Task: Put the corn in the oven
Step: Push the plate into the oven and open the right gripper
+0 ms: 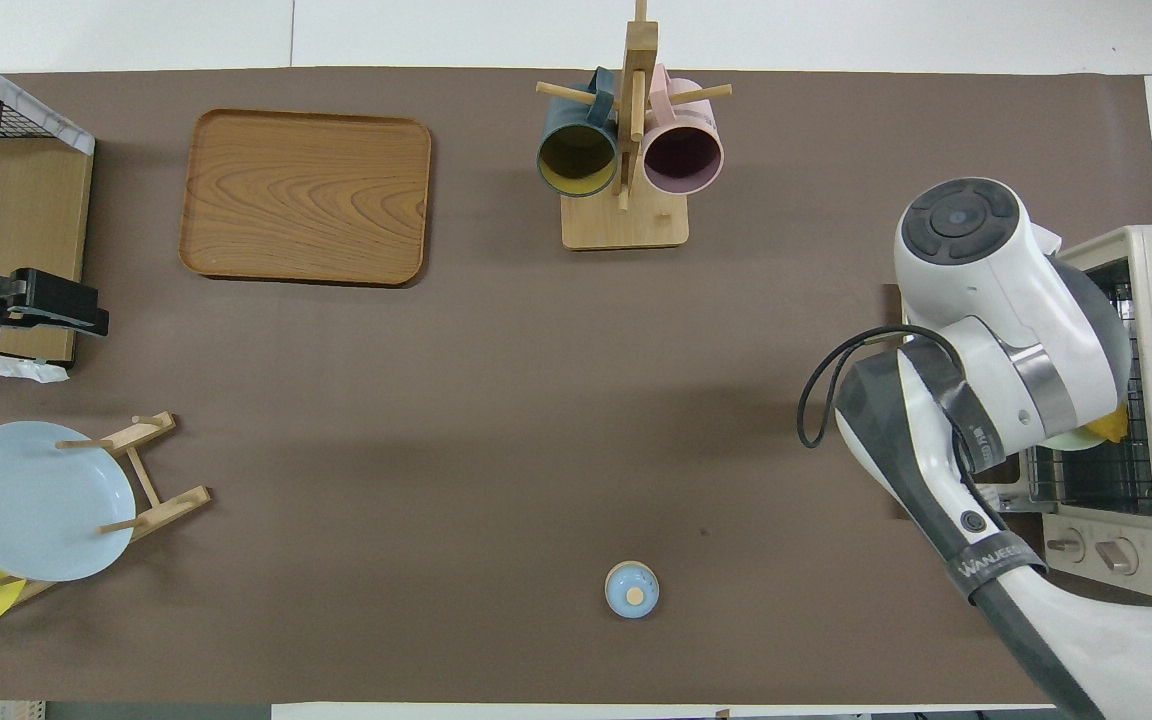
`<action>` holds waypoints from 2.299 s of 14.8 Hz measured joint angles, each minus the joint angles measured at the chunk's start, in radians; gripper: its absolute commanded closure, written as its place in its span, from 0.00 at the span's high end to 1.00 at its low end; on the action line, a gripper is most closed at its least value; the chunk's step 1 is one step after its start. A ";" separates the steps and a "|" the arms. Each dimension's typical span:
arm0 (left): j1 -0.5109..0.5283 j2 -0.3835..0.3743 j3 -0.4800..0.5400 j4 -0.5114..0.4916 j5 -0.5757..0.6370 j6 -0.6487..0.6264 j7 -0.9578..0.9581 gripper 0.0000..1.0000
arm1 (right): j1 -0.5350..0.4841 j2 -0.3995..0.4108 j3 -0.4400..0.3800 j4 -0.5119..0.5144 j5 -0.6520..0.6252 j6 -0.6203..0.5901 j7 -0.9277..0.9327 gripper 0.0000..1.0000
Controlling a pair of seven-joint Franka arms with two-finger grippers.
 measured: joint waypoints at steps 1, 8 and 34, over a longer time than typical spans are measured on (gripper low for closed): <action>0.000 0.000 0.000 0.000 0.000 0.000 0.000 1.00 | -0.014 -0.003 0.000 -0.021 -0.002 0.022 -0.002 0.00; 0.000 0.000 0.000 0.000 0.000 0.000 0.000 1.00 | -0.122 -0.027 0.001 -0.059 -0.004 0.064 -0.119 0.00; 0.000 0.000 0.000 0.000 0.000 0.000 0.000 1.00 | -0.059 -0.064 0.023 -0.050 0.236 0.090 -0.128 0.00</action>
